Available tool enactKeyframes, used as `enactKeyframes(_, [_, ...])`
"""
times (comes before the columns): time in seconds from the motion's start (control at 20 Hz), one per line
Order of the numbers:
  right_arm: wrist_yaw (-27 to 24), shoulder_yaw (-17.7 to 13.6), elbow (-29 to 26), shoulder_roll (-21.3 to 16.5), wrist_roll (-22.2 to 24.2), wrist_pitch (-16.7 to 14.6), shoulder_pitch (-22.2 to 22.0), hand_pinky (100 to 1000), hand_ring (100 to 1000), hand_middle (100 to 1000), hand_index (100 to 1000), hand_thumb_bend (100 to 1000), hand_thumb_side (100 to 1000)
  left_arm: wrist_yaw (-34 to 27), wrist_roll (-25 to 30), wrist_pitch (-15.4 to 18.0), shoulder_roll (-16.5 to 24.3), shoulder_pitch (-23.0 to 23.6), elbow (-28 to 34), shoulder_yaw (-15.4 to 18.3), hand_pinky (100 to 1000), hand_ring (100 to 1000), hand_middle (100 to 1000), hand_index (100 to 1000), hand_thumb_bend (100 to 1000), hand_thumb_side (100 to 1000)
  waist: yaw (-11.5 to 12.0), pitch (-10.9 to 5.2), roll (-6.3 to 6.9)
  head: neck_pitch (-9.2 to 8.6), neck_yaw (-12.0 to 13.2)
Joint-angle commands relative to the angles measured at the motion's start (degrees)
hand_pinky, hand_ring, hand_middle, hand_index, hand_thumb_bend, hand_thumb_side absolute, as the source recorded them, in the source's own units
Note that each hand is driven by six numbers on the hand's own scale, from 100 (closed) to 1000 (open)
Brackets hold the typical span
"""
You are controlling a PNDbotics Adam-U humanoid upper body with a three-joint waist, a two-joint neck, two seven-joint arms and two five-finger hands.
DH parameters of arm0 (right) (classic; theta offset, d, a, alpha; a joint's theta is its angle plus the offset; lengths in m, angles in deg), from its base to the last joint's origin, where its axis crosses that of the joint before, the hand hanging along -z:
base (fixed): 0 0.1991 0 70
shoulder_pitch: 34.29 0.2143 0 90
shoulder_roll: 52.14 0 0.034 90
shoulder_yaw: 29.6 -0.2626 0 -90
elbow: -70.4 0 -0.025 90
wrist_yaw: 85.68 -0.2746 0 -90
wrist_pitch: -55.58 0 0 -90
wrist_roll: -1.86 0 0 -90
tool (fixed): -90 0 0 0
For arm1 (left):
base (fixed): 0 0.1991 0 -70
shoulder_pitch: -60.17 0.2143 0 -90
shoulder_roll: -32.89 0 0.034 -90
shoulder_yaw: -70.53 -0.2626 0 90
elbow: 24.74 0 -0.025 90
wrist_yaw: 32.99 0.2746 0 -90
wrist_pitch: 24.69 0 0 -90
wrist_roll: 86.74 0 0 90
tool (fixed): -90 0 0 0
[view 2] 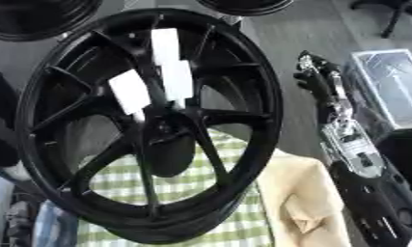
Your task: Pull the pin out of the wheel hub.
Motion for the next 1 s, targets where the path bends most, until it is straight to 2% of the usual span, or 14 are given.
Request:
enactKeyframes(0.05, [-0.3, -0.5, -1.2, -1.4, -0.1, -0.1, 0.4, 789, 718, 662, 801, 143, 593, 0.4, 0.8, -0.1, -1.3, 1.2, -3.5, 2.4, 896, 863, 826, 900, 576, 524, -0.2, -0.87, 0.23, -0.78, 0.2])
enactKeyframes(0.35, [-0.3, -0.5, -1.2, -1.3, 0.1, -0.1, 0.6, 790, 718, 663, 802, 141, 594, -0.4, -1.0, 3.1, -3.2, 1.4, -5.4, 3.2, 877, 839, 796, 879, 486, 555, -0.3, -0.79, 0.16, -0.75, 0.4])
enactKeyframes(0.4, [-0.3, -0.5, -1.2, -1.3, 0.1, -0.1, 0.6, 790, 718, 662, 802, 140, 595, -0.9, -1.8, 3.2, -3.4, 1.3, -5.1, 3.5, 864, 826, 781, 868, 431, 588, -0.3, -0.82, 0.11, -0.71, 0.4])
enactKeyframes(0.5, [-0.3, -0.5, -1.3, -1.3, 0.1, -0.1, 0.6, 790, 718, 663, 802, 139, 595, -2.0, -3.6, 3.0, -3.8, 0.8, -3.9, 4.3, 845, 809, 764, 852, 364, 597, -0.3, -0.88, 0.03, -0.73, 0.4])
enactKeyframes(0.6, [-0.3, -0.5, -1.3, -1.3, 0.0, -0.1, 0.5, 790, 718, 663, 802, 137, 595, -3.8, -5.6, 3.3, -4.7, 0.3, -2.2, 5.6, 826, 794, 748, 829, 359, 652, -0.3, -0.96, -0.06, -0.77, 0.4])
enactKeyframes(0.8, [-0.4, -0.6, -1.3, -1.2, 0.0, -0.1, 0.4, 790, 718, 663, 802, 137, 596, -8.1, -9.9, 3.4, -7.0, -1.0, 0.5, 8.1, 800, 771, 727, 797, 311, 697, -0.2, -1.08, -0.16, -0.93, 0.5])
enactKeyframes(1.0, [-0.4, -0.4, -1.3, -0.9, 0.2, -0.1, 0.6, 790, 718, 663, 802, 134, 597, -12.2, -14.0, 4.0, -11.3, -2.3, 2.4, 8.4, 790, 763, 718, 785, 275, 747, -0.3, -1.10, -0.45, -1.22, 0.7])
